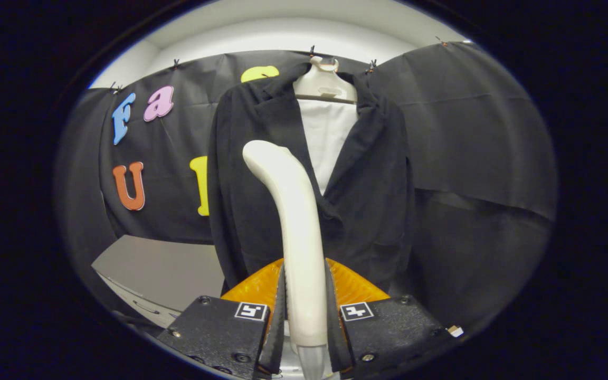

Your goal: Iron the clothes twice with a garment steamer, once on the left side and once on the right side.

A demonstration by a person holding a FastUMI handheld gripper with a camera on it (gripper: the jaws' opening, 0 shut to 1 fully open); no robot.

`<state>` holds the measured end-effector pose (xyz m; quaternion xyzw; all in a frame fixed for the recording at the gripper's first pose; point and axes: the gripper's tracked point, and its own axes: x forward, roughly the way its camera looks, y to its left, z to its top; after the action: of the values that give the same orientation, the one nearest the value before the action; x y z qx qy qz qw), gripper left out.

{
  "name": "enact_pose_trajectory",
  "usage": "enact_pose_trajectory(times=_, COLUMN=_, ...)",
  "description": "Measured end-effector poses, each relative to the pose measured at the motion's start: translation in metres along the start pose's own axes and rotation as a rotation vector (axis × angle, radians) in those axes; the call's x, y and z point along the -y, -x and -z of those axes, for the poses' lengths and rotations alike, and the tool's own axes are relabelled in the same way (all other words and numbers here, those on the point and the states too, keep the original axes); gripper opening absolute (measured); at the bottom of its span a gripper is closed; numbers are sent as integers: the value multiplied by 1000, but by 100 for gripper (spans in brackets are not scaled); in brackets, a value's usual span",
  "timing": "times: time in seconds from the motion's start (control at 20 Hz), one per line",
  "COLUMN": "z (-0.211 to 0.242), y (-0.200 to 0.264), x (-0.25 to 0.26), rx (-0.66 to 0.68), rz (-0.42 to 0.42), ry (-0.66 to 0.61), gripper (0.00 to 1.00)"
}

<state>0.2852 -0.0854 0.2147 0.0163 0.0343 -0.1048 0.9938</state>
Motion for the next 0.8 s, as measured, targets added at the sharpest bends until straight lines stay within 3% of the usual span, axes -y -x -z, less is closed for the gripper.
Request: enact_pose_trajectory(times=0.8, z=95, y=-24, x=7, rx=-190, rz=22, ry=18, gripper=37)
